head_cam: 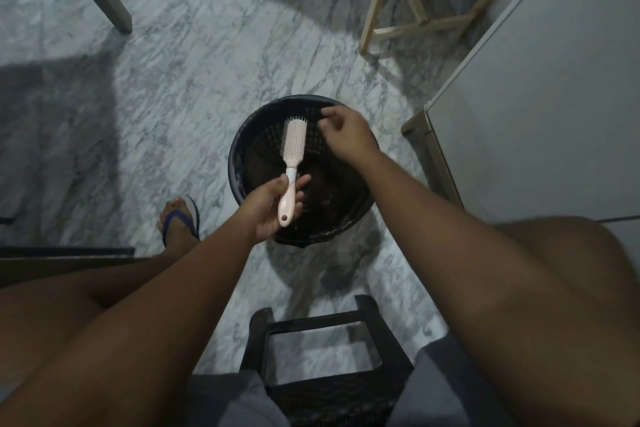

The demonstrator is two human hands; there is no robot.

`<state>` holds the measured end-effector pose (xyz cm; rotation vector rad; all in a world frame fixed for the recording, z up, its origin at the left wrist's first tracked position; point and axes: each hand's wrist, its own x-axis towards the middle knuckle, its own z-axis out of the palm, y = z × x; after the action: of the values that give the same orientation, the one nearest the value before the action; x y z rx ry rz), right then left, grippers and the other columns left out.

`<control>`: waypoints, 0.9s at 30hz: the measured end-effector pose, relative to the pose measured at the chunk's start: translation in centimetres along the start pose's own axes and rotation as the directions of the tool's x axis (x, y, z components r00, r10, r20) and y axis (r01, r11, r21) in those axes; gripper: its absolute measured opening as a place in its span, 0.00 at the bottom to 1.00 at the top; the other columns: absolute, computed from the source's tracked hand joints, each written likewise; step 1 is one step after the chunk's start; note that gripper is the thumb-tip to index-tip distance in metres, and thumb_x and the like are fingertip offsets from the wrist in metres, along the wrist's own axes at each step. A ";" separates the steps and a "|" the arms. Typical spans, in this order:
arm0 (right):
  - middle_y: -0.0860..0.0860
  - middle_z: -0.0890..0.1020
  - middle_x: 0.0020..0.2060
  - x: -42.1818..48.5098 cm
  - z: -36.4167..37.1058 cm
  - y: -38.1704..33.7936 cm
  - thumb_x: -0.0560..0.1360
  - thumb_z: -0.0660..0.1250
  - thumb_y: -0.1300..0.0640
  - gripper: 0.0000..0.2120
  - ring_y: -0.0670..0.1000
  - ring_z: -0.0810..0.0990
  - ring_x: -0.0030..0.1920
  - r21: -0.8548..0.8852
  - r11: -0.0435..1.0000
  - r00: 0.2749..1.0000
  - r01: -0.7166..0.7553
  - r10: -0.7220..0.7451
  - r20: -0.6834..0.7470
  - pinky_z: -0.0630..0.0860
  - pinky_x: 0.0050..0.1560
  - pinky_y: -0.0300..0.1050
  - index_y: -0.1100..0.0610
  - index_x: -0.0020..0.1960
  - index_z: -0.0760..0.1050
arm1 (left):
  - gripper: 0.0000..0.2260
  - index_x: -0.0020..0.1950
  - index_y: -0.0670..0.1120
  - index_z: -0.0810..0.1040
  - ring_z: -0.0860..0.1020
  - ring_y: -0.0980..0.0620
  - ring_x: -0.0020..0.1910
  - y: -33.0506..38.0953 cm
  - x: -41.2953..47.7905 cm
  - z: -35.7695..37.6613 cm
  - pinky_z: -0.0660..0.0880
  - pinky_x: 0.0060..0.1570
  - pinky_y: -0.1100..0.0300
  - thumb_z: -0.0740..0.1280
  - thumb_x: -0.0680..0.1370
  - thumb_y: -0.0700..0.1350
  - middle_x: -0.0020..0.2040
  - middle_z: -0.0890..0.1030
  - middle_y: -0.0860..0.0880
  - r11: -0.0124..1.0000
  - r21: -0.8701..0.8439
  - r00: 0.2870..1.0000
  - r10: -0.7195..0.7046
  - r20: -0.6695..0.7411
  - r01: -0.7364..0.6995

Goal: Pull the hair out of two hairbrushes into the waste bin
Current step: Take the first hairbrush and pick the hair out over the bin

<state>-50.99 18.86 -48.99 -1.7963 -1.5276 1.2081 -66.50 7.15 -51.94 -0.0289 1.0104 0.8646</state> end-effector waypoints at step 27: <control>0.52 0.86 0.43 -1.2 1.3 0.3 0.72 0.76 0.51 0.14 0.47 0.84 0.45 -0.112 0.990 0.995 0.089 -0.085 0.042 0.77 0.49 0.36 0.60 0.51 0.84 | 0.08 0.61 0.46 0.72 0.78 0.52 0.38 1.0 -0.3 2.5 0.80 0.35 0.56 0.58 0.84 0.45 0.54 0.81 0.44 0.999 0.031 1.000 0.017 -0.023 -0.017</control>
<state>-51.88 17.36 -49.50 -1.7669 -1.7092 1.1397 -65.39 8.63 -50.02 -0.0043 1.0466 0.8658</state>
